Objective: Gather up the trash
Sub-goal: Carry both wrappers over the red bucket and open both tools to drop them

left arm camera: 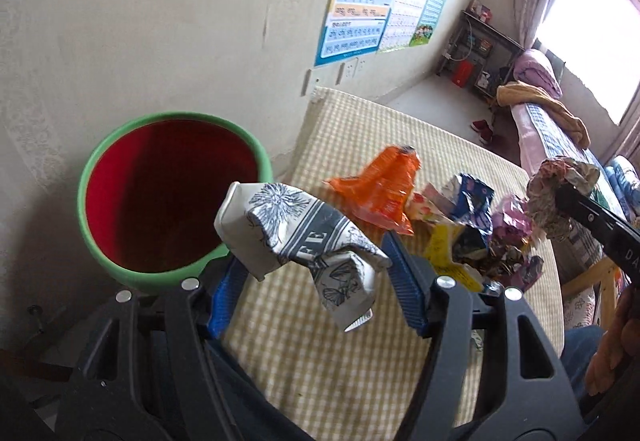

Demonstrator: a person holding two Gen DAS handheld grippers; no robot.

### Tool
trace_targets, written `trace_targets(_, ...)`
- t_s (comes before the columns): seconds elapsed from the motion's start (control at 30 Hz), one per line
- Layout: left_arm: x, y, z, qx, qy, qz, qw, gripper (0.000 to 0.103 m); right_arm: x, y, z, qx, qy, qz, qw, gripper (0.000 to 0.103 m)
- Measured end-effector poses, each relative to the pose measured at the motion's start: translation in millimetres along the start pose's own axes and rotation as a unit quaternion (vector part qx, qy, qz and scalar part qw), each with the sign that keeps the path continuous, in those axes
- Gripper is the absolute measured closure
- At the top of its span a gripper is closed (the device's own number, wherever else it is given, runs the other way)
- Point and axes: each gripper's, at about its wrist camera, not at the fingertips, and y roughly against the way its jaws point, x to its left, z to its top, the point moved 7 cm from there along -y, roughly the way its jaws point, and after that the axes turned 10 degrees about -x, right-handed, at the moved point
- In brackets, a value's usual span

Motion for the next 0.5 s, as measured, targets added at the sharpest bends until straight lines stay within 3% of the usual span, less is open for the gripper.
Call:
trace_targets(0.27,83,6,35,-0.024,0.040,0.044,0.9979,0.039,96,-46,23,0.009,0.040,0.088,0.995,0.078)
trace_targets(0.5,138,8,51,-0.025,0.067,0.042,0.9965,0.039,171,-89,29,0.031,0.062,0.148,0.987,0.077)
